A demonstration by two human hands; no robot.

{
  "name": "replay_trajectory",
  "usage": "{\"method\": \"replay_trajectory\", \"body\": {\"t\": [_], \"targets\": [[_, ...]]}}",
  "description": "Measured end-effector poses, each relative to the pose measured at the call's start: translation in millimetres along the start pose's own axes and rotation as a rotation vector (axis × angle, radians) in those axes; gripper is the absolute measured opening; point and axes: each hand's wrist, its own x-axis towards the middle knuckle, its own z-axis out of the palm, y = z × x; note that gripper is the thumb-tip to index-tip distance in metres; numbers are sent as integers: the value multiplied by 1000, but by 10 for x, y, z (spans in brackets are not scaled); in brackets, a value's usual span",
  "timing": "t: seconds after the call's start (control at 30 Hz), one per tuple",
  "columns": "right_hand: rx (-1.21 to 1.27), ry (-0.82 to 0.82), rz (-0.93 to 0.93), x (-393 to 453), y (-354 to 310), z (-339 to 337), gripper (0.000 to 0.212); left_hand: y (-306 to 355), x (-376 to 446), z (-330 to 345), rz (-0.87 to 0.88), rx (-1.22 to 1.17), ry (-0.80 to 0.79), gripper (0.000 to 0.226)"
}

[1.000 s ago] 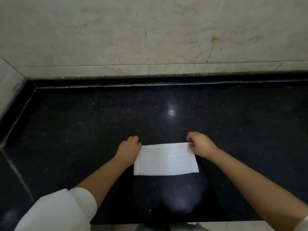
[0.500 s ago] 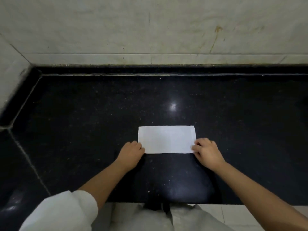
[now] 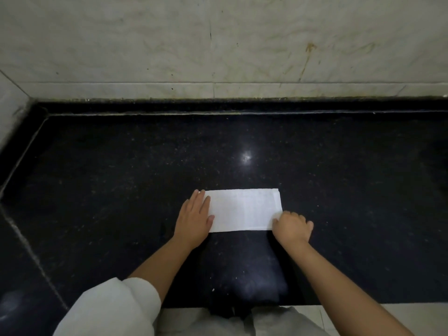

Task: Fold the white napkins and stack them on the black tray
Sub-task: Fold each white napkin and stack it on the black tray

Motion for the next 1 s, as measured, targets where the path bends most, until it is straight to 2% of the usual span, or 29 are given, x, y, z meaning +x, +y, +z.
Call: {"method": "replay_trajectory", "body": {"t": [0.1, 0.2, 0.23, 0.3, 0.37, 0.47, 0.53, 0.63, 0.7, 0.8, 0.9, 1.0], "targets": [[88, -54, 66, 2, -26, -40, 28, -22, 35, 83, -30, -20, -181, 61], [164, -38, 59, -14, -23, -64, 20, -32, 38, 162, -35, -19, -205, 66], [203, -15, 46, -26, -11, -72, 16, -35, 38, 167, -30, -17, -201, 76], [337, 29, 14, -35, 7, -112, 25, -41, 42, 173, -18, -21, -188, 92], [472, 67, -47, -62, -31, -197, 38, -49, 50, 177, -14, -37, -176, 93], [487, 139, -229, -133, -256, -356, 45, -76, 23, 130, -9, -90, -158, 102], [473, 171, -358, -199, -503, -420, 47, -125, -54, 116, -79, -170, -96, 95], [447, 178, -472, -303, -916, -393, 35, -279, -234, 100, -242, -276, -4, 60], [402, 168, -521, -357, -1161, -290, 22, -387, -379, 100, -287, -314, 37, 57], [232, 125, -603, -437, -1399, -76, 14, -538, -578, 126, -336, -335, 51, 56], [65, 87, -629, -465, -1467, 103, 23, -640, -757, 177, -366, -324, 43, 55], [44, 100, -626, -459, -1455, 157, 25, -691, -858, 210, -372, -332, 59, 54]]}}
